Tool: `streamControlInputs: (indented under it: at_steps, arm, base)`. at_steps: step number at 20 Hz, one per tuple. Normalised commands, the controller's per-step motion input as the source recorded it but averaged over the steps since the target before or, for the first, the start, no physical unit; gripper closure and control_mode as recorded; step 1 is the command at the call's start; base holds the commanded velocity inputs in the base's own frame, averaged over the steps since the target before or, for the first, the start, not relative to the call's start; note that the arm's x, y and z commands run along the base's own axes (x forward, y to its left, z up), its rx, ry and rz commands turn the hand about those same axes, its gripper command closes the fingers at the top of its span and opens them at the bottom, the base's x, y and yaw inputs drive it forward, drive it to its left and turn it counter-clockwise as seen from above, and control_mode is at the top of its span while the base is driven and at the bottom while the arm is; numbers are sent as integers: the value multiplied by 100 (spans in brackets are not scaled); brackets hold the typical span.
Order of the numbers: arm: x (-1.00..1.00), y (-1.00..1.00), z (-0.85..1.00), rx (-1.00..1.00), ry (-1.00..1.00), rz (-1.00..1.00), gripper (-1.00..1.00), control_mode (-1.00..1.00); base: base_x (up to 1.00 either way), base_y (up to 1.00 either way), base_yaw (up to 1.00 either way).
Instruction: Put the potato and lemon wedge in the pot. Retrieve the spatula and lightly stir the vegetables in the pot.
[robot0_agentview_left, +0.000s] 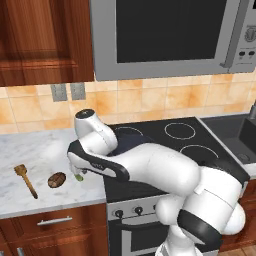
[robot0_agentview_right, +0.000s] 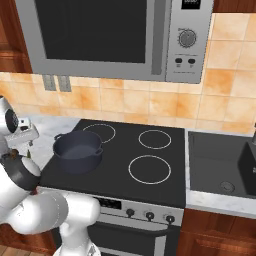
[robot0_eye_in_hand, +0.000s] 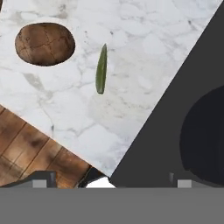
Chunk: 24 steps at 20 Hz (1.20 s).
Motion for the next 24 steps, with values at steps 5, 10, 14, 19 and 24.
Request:
streamControlInputs:
  at_steps: [5, 10, 14, 19, 24]
  arm:
    - [48, 64, -39, 0, 8, -3, -100, -100]
    - [0, 35, -15, 0, 16, 0, -100, -100]
    - [4, 19, -24, 0, 14, 0, -100, -100]
    - [9, 6, -36, 0, 1, 0, -100, -100]
    - [0, 0, -18, 0, -1, 0, -100, -100]
  base:
    - [0, 0, 0]
    - [0, 0, 0]
    - [0, 0, 0]
    - [0, 0, 0]
    - [0, 0, 0]
